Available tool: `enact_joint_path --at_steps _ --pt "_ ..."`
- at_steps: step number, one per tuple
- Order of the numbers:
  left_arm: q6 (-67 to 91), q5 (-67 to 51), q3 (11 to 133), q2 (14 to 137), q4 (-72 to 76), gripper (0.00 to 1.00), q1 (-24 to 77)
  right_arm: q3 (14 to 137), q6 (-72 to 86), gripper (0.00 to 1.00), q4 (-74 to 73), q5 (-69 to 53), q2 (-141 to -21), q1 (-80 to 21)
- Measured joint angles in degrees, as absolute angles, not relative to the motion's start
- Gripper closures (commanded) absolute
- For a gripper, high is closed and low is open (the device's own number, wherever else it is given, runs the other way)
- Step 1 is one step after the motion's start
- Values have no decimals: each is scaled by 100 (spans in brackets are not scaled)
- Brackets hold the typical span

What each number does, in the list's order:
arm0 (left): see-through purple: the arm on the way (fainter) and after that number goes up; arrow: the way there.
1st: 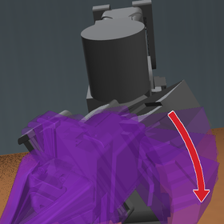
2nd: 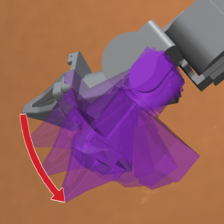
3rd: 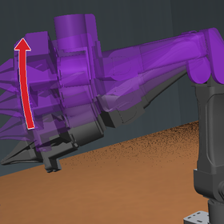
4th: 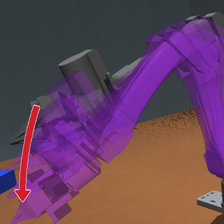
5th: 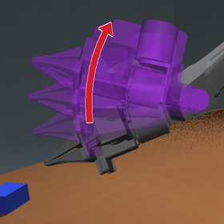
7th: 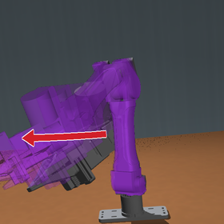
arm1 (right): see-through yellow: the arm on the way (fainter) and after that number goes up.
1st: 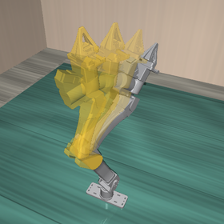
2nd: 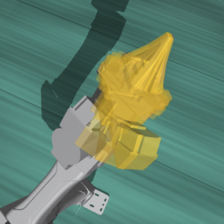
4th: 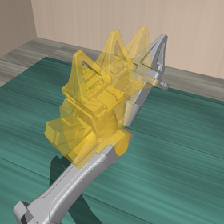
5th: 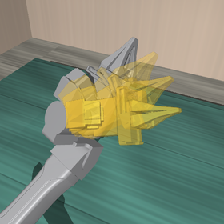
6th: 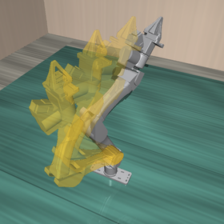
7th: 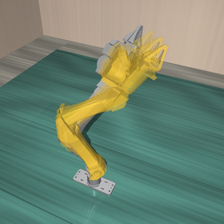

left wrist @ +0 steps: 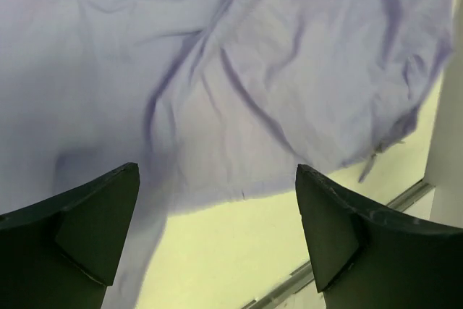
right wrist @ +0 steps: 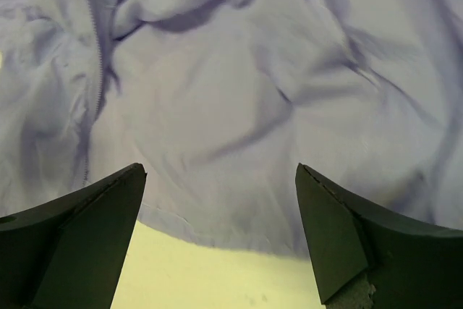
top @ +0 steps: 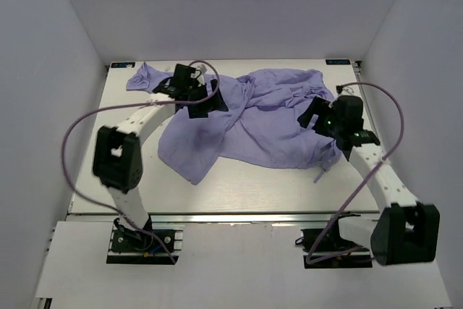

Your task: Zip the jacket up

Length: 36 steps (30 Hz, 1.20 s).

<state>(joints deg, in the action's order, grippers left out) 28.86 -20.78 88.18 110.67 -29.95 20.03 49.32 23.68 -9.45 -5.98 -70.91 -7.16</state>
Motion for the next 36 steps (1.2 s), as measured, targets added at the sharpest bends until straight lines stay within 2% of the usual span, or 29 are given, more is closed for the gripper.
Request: enact_joint_path --at_steps 4,7,10,15,16,17,18,19,20,21,22,23,25,32,36 --pt "3144 -1684 7531 9244 -3028 2 2008 4340 2646 11 -1575 -69 -6075 -386" --pt "3426 -1253 6726 8261 -3177 2 2003 3942 2794 11 -2185 272 -5826 123" --pt "3651 -886 6020 7717 -3481 2 1999 3745 2864 11 -2587 504 -5979 563" --pt "3913 -635 4753 7085 -3835 2 1994 3723 2923 12 -2596 563 -6794 711" --pt "3953 -628 4574 6954 -3870 2 1994 3723 2936 15 -2506 561 -6963 711" --pt "3999 -615 4418 6820 -3905 2 1994 3723 2947 23 -2399 558 -7144 711" --pt "4021 -611 4359 6753 -3916 2 1994 3723 2952 37 -2298 561 -7319 711" --pt "4040 -602 4333 6681 -3913 2 1994 3723 2967 37 -2211 563 -7467 711" --pt "4058 -596 4333 6654 -3854 2 1994 3732 2993 61 -2128 582 -7620 714" --pt "4058 -591 4340 6648 -3804 2 1994 3760 2963 72 -2095 628 -7778 714" --pt "4058 -589 4355 6670 -3778 2 1994 3795 3009 87 -2018 628 -7843 716" --pt "4058 -580 4370 6702 -3758 2 1994 3817 3024 92 -1949 661 -7907 716" --pt "4056 -569 4397 6801 -3719 2 1994 3837 3022 100 -1938 733 -7902 718" --pt "4049 -639 4399 6976 -3546 2 1994 4517 2681 100 -2405 897 -6938 716" --pt "4029 -666 4399 6893 -3507 2 1994 5201 2397 100 -2421 412 -6294 617"
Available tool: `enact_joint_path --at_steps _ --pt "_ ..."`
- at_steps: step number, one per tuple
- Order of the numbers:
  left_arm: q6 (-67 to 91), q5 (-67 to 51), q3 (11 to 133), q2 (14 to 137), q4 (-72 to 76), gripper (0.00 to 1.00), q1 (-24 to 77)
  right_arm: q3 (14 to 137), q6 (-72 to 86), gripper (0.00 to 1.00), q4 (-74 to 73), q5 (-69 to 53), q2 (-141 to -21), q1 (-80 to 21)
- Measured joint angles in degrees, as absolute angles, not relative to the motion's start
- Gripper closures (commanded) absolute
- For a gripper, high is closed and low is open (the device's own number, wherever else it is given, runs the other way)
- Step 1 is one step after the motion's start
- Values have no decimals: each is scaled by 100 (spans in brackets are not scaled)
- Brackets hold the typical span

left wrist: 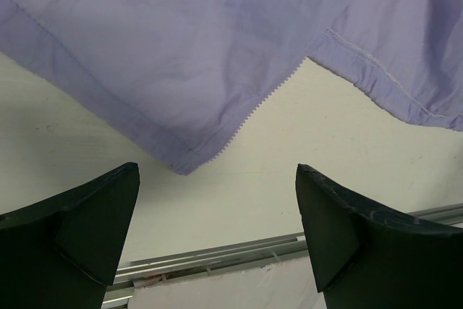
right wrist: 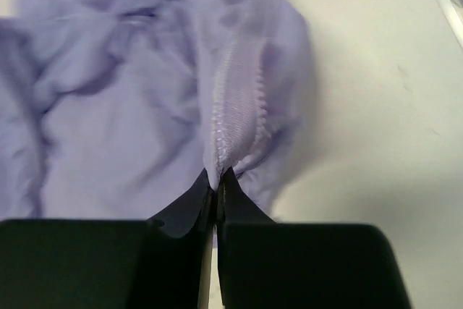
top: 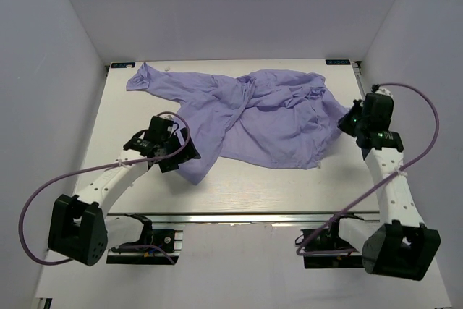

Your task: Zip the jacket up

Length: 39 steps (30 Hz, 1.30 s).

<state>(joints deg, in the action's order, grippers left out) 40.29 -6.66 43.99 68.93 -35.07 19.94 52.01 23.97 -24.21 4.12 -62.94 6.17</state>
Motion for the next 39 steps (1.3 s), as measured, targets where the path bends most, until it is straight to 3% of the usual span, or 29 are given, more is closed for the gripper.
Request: enact_joint_path --at_steps 6,16,21,24,25,27,33,39 --pt "3988 -635 4399 6469 -3597 2 1994 6036 2204 100 -2480 23 -6265 -1194" --pt "4025 -388 4399 6010 -3927 2 1994 7220 2051 100 -2510 30 -8932 -4278" --pt "4056 -307 4399 6012 -4101 2 1994 6886 2053 98 -2593 -388 -9531 -4864" --pt "4053 -329 4399 6073 -4104 2 1994 6460 2058 76 -2652 -432 -9303 -5052" --pt "4053 -368 4399 6114 -4088 2 1994 6272 2045 49 -2687 -482 -9150 -5140" --pt "4053 -434 4397 6222 -4034 2 1994 5905 2080 11 -2773 -642 -8814 -5295" --pt "4049 -545 4397 6602 -4003 2 1994 4971 2235 11 -3061 -823 -7874 -5474" --pt "3966 -819 4397 6683 -3857 2 1994 4910 2521 11 -3020 -314 -6519 -5398"
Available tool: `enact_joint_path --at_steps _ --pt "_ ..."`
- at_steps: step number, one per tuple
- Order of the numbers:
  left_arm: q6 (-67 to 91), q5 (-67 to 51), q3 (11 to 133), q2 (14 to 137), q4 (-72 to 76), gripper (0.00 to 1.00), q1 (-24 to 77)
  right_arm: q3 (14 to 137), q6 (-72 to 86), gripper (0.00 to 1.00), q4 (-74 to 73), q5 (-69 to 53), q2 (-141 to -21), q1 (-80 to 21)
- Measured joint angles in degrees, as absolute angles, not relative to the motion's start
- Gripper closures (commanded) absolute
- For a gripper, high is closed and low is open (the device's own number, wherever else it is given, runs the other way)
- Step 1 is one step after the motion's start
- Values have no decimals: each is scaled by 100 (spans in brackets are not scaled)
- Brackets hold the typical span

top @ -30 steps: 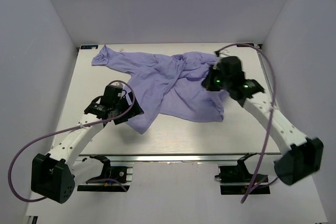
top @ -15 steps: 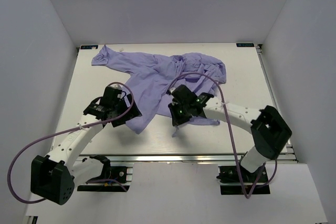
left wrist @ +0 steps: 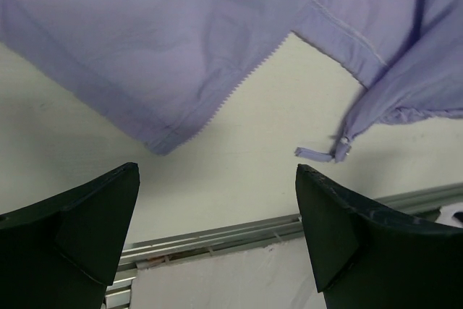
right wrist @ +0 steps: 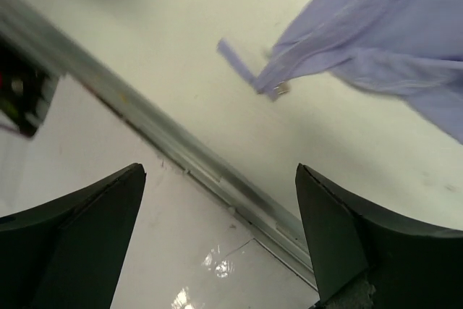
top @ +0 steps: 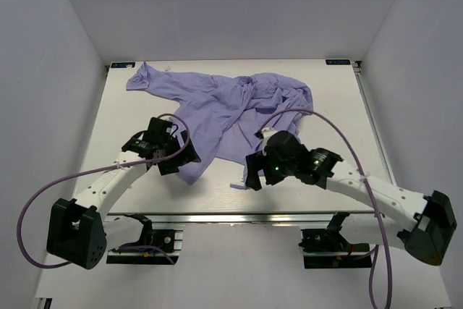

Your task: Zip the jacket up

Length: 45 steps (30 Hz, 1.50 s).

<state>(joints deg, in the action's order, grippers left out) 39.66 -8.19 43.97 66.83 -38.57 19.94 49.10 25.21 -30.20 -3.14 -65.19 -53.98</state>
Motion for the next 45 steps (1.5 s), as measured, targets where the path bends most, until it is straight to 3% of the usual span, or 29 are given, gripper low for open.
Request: enact_joint_path --at_steps 4,10,13,17,26,30,34,37,40,41,42,45 --pt "3763 -1168 4390 6687 -3557 2 2117 5122 2823 11 -3245 364 -6230 -4584" --pt "3334 -1288 4720 7242 -3164 2 3564 5627 2954 11 -3179 888 -6543 -2338" --pt "3164 -1446 4814 7808 -2753 3 3955 6532 2893 11 -3116 908 -7369 -1855" --pt "3044 -1455 4984 8665 -2482 12 4217 7529 2906 11 -2773 523 -8628 -1219" --pt "2779 -1546 5922 10018 -2200 22 4678 8368 2709 15 -2388 -152 -11050 200" --pt "2744 -1562 6143 10285 -2152 39 4742 9229 2117 17 -2340 -454 -11981 401" --pt "2735 -1616 6399 10610 -2093 69 4746 9666 1712 20 -2204 -893 -12545 377" --pt "2733 -1664 6517 10759 -2071 82 4737 9712 1581 25 -1981 -1188 -12711 351" --pt "2720 -1656 6521 10768 -2110 90 4742 9712 1546 50 -1815 -1483 -12757 322" --pt "2720 -1656 6521 10766 -2119 92 4742 9708 1608 79 -1732 -1625 -12807 314" --pt "2718 -1649 6521 10742 -2161 95 4742 9699 1555 96 -1682 -1697 -12833 307" --pt "2700 -1643 6475 10621 -2281 100 4742 9459 1662 100 -1431 -1942 -12833 298"
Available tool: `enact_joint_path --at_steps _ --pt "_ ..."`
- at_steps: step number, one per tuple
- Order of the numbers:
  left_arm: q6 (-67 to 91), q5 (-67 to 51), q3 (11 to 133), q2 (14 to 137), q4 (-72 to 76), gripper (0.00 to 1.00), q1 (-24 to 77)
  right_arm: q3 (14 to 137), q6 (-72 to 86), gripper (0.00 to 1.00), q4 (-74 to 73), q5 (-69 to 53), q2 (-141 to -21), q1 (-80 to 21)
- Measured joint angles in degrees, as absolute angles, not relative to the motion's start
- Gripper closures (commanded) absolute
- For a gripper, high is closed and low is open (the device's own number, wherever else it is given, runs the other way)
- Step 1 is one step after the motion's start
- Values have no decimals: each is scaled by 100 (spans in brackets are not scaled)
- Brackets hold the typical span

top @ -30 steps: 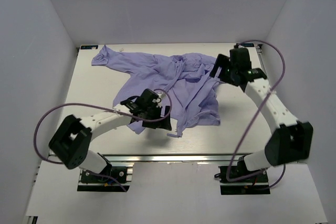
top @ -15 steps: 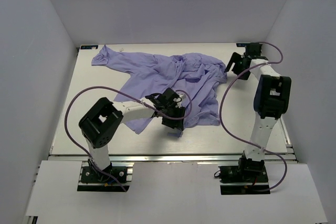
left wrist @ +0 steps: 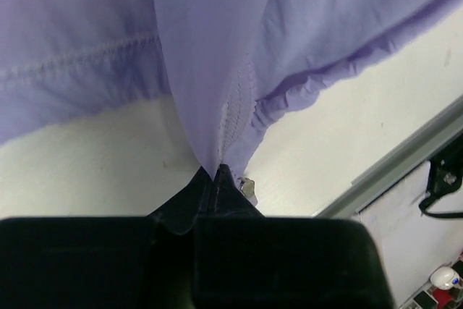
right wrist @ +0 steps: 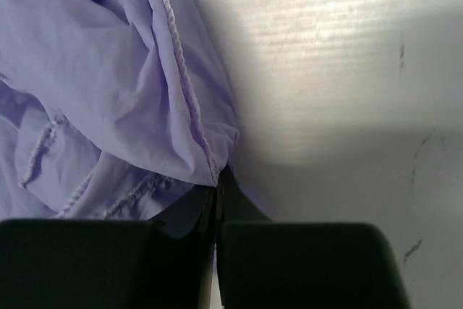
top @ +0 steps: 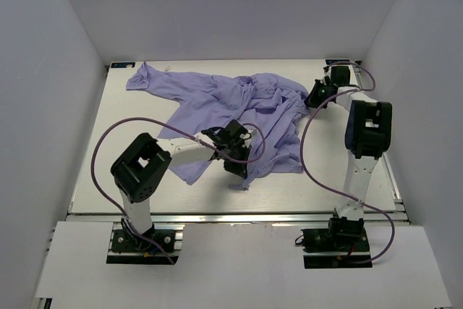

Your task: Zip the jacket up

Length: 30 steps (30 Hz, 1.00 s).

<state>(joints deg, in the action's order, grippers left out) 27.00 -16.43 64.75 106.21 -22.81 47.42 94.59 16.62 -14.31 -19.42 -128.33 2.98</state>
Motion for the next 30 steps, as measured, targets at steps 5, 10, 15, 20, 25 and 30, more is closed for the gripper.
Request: enact_joint_path --at_steps 5,10,15,20,25,30 --pt "2714 -1653 6187 10009 -2377 100 4748 8617 1767 100 -1138 -1817 -12186 298" --pt "2749 -1726 5968 9209 -2421 100 4884 8204 1750 100 -1201 -1146 -10643 298" --pt "2805 -1785 5675 8547 -2453 100 5094 8724 1544 100 -1653 -784 -9502 298" --pt "2952 -1616 5374 8193 -2523 100 5111 9292 1492 100 -2217 -711 -9500 150" --pt "3074 -1452 5140 8162 -2598 100 4724 10468 1789 100 -2853 -432 -10495 -316" --pt "3041 -1470 4950 8473 -2495 59 3295 12857 2053 100 -3148 -119 -12630 -1041"
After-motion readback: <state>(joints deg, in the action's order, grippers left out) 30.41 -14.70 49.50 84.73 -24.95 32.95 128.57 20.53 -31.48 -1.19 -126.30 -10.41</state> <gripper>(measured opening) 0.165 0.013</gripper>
